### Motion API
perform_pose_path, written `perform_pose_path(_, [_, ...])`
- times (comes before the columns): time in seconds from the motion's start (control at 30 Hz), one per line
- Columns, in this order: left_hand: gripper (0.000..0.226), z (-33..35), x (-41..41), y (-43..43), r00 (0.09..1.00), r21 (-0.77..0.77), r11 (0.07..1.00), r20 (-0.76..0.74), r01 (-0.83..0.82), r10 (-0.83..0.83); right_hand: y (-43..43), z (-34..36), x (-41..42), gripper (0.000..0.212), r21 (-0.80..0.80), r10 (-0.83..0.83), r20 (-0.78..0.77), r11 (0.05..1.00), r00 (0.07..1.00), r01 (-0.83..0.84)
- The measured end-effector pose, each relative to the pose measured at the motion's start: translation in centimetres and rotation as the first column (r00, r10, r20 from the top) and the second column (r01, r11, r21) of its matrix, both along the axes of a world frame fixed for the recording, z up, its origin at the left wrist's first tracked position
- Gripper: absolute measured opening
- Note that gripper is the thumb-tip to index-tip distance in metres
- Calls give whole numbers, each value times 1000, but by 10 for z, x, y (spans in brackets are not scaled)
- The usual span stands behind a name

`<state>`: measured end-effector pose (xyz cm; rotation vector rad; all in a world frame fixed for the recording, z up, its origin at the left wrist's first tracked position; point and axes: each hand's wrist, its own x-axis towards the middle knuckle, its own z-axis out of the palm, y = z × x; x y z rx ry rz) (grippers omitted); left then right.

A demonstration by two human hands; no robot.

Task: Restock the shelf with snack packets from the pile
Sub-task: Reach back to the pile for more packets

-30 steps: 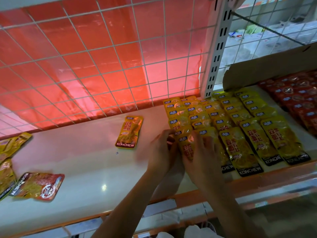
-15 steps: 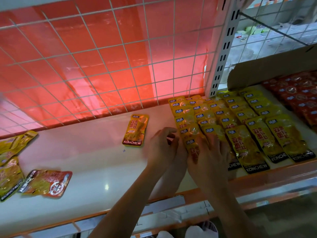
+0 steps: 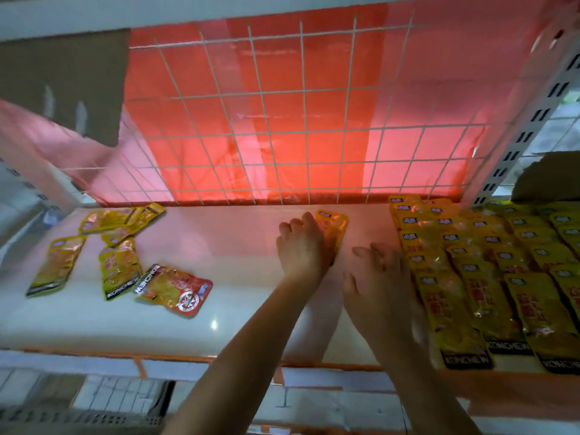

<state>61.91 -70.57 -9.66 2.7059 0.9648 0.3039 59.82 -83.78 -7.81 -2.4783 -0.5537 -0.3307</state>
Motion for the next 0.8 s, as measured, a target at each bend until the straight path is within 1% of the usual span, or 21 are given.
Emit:
perform_pose_path(0.07, [54, -1, 3, 6, 999, -50, 998, -8, 35, -35, 10, -2, 2, 31, -34, 44, 19, 998, 999, -44])
perform_pose_path(0.17, [46, 3, -1, 19, 998, -201, 978, 49, 57, -48, 24, -9, 7, 32, -132, 114, -38, 984, 993, -118])
perform_pose_path(0.2, [41, 5, -6, 24, 996, -244, 969, 87, 49, -28, 31, -11, 7, 32, -134, 127, -56, 982, 990, -133])
perform_pose_path(0.23, [34, 7, -13, 31, 992, -262, 964, 126, 41, -7, 38, -12, 4, 32, -96, 136, -76, 985, 988, -143])
perform_pose_path(0.3, [29, 13, -29, 46, 981, -254, 967, 193, 14, 37, 56, -13, -4, 33, 17, 163, -95, 987, 982, -162])
perform_pose_path(0.33, [31, 16, -38, 54, 973, -247, 969, 223, -6, 63, 66, -13, -10, 34, 27, 187, -94, 982, 978, -186])
perform_pose_path(0.4, [36, 23, -58, 73, 949, -238, 970, 289, -55, 124, 91, -15, -23, 36, -15, 255, -88, 966, 963, -258])
perform_pose_path(0.47, [34, 30, -79, 92, 916, -230, 967, 357, -107, 186, 118, -18, -38, 38, -14, 327, -88, 944, 941, -329])
perform_pose_path(0.53, [33, 36, -99, 110, 891, -208, 964, 387, -165, 236, 143, -22, -55, 38, -5, 416, -90, 908, 905, -418])
perform_pose_path(0.63, [40, 40, -128, 134, 851, -177, 953, 431, -247, 300, 176, -26, -80, 35, -67, 518, -88, 849, 851, -524])
perform_pose_path(0.73, [40, 39, -149, 152, 814, -189, 940, 472, -282, 339, 197, -29, -100, 37, -168, 519, -134, 828, 844, -535])
perform_pose_path(0.8, [42, 36, -161, 159, 799, -205, 933, 482, -296, 359, 205, -34, -110, 42, -230, 498, -108, 830, 861, -509])
